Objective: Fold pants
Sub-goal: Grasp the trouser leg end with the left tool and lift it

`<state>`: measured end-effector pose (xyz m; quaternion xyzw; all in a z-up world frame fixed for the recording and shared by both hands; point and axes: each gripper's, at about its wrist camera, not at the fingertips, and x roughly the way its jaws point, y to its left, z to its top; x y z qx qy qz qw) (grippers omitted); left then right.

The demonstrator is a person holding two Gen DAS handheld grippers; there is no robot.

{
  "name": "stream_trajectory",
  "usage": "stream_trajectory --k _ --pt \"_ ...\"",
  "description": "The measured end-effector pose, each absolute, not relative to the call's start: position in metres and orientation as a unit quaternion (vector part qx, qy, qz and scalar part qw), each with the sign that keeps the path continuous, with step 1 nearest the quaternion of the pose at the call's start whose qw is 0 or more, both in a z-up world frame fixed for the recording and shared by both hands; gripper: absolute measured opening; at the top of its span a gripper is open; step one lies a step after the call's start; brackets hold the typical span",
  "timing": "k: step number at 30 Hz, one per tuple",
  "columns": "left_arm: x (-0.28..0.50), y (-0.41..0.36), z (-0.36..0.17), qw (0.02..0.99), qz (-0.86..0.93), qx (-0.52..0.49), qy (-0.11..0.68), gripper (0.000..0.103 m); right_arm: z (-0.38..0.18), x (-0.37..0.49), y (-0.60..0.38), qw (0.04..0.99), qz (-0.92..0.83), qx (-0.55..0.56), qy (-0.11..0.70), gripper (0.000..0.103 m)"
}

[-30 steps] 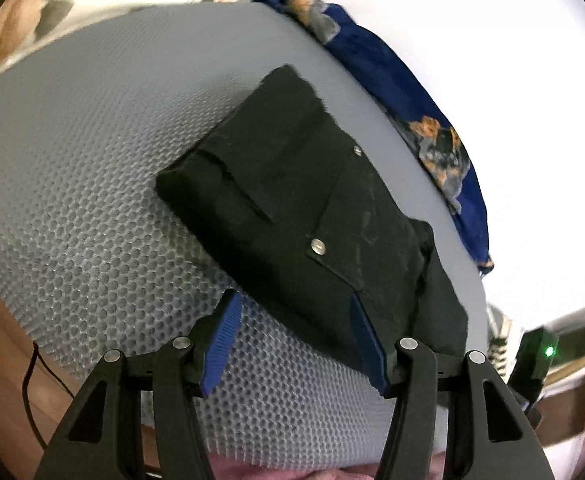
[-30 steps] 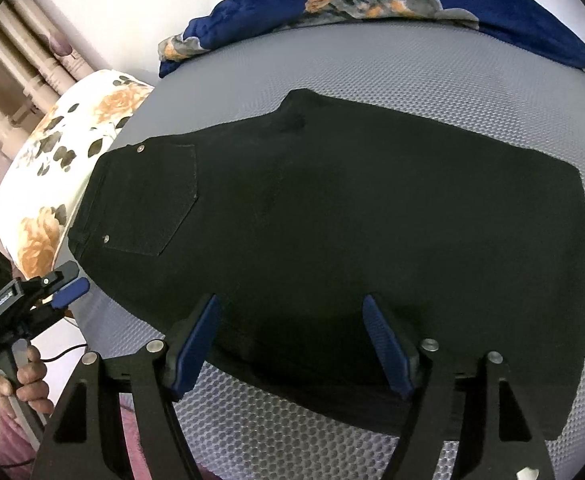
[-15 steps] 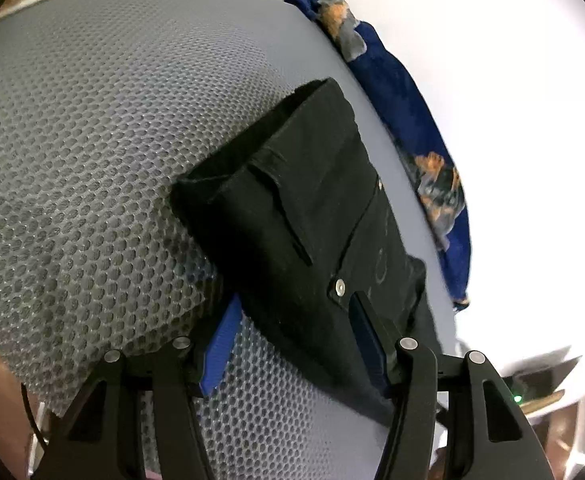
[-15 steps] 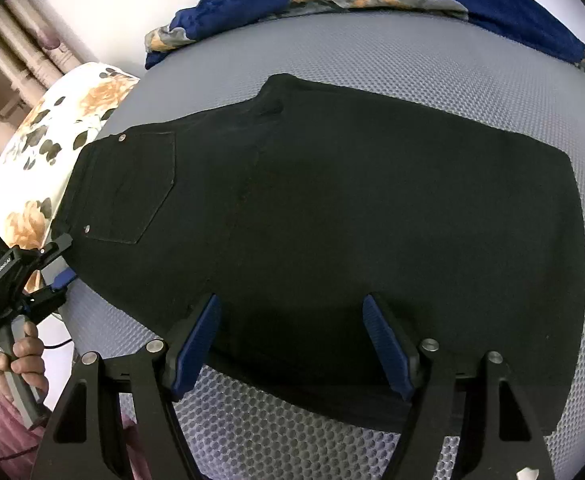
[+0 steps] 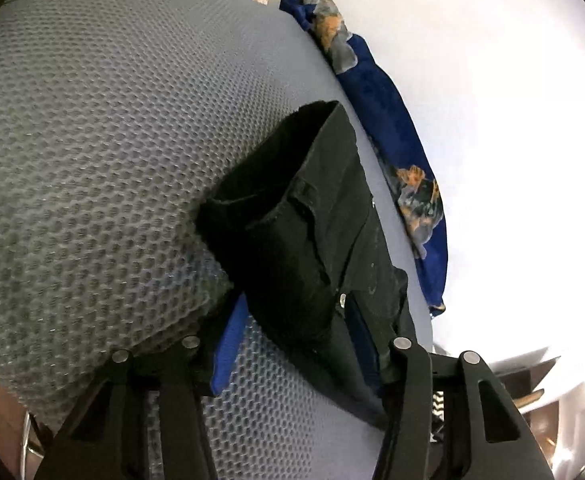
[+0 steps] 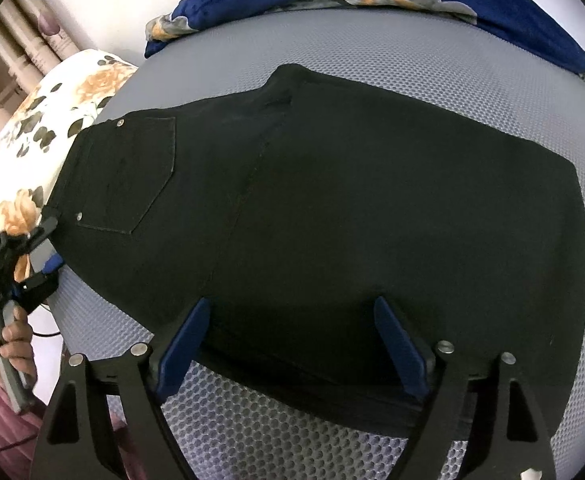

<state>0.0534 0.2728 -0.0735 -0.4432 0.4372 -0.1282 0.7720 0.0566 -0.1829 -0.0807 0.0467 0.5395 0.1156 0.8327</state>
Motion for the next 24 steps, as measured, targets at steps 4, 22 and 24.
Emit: stream_trajectory --k 4,22,24 --pt "0.05 0.284 -0.074 0.766 -0.108 -0.462 0.434 0.052 -0.082 0.057 -0.181 0.833 0.114 0.047 0.539 0.086" --pt "0.086 0.283 -0.076 0.781 -0.144 -0.439 0.42 0.058 -0.084 0.058 -0.182 0.835 0.113 0.063 0.535 0.094" --pt "0.088 0.283 -0.076 0.781 -0.14 -0.44 0.421 0.058 -0.084 0.058 -0.18 0.836 0.112 0.06 0.534 0.094"
